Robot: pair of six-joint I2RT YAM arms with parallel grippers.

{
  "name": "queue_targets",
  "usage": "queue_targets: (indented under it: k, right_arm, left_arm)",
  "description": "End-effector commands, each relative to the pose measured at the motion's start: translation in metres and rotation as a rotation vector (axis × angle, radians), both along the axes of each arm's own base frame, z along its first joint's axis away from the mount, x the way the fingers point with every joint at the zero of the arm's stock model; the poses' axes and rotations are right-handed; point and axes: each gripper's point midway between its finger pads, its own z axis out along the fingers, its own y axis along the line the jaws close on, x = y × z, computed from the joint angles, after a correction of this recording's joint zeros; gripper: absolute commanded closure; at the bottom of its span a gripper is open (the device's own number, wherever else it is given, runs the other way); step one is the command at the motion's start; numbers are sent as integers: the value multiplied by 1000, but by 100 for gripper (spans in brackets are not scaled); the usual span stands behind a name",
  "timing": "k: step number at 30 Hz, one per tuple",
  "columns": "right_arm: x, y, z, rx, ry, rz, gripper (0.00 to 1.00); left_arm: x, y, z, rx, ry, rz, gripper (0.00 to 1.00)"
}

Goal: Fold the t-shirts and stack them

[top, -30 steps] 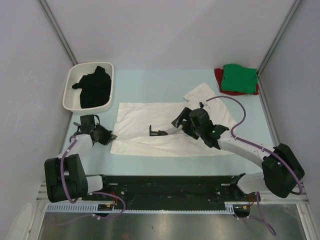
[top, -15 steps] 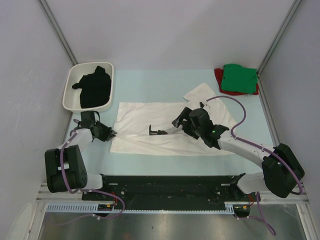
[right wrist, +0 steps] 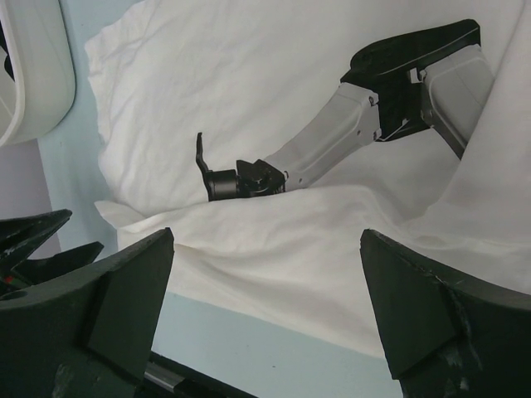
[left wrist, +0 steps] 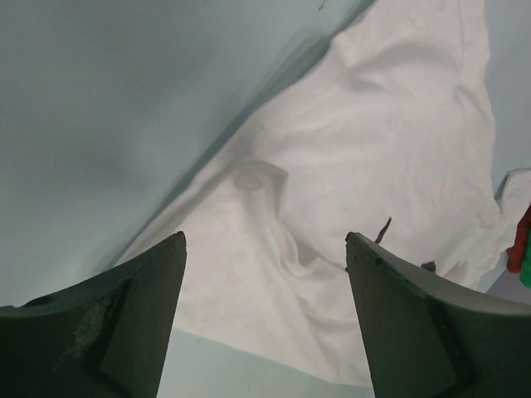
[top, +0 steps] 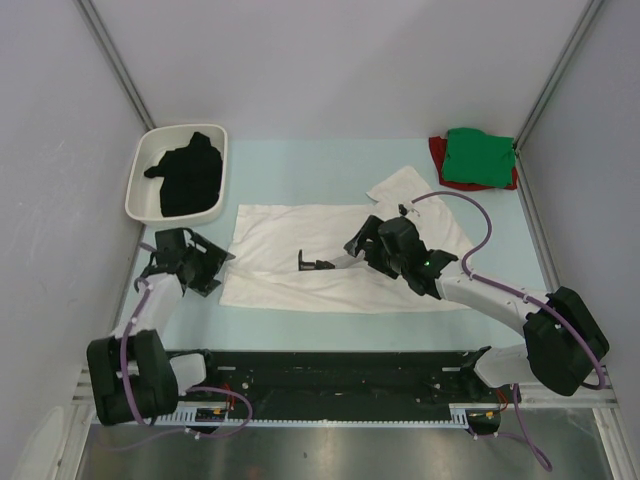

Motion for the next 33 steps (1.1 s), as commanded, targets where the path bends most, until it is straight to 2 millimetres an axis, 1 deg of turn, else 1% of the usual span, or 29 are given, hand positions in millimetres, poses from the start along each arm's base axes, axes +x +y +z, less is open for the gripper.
queue_targets:
  k: [1,4,5,7,8,9,12,13,15,16,20,23,26,28,29,33]
  right_arm:
    - [5,-9,0,-45,-31,-20,0]
    - [12,-26,-5,-103,-40,-48,0]
    - [17,-36,-7,-121,-36,-73,0]
    - [18,-55,-14,-170,-8,-102,0]
    - [19,-64,-16,-191,1,-123,0]
    - [19,-81,-21,-228,25,-163,0]
    - [19,-105,-27,-255,52,-209,0]
    - [15,-111,-35,-253,70,-214,0]
    - [15,-114,-36,-198,78,-220,1]
    - [14,-115,-39,-191,85,-221,2]
    - [6,-118,-54,-175,134,-223,4]
    - [6,-115,-60,-142,149,-217,10]
    - [5,-111,-71,-110,178,-206,21]
    - [5,-107,-75,-92,188,-198,25]
    - [5,-105,-77,-85,192,-193,30]
    - [7,-103,-78,-75,194,-196,41]
  left_arm:
    - [-27,-10,5,-6,-28,-26,18]
    - [-40,-21,8,-35,-68,-57,18]
    - [-46,-22,10,-30,-81,-62,18]
    - [-49,-24,12,-26,-100,-70,18]
    - [-52,-24,9,-28,-95,-72,18]
    - [-52,-26,10,-32,-104,-76,18]
    - [-52,-29,2,-46,-98,-85,18]
    - [-54,-30,-3,-52,-87,-89,18]
    - [-51,-32,-5,-60,-89,-94,19]
    - [-51,-32,-9,-66,-76,-95,19]
    - [-47,-32,-8,-63,-83,-97,19]
    - [-46,-32,-8,-63,-85,-96,19]
    - [-47,-32,-10,-62,-79,-100,19]
    - [-48,-32,-11,-60,-76,-101,19]
    - [-48,-32,-12,-61,-74,-103,19]
    - [-48,-31,-15,-58,-68,-101,19]
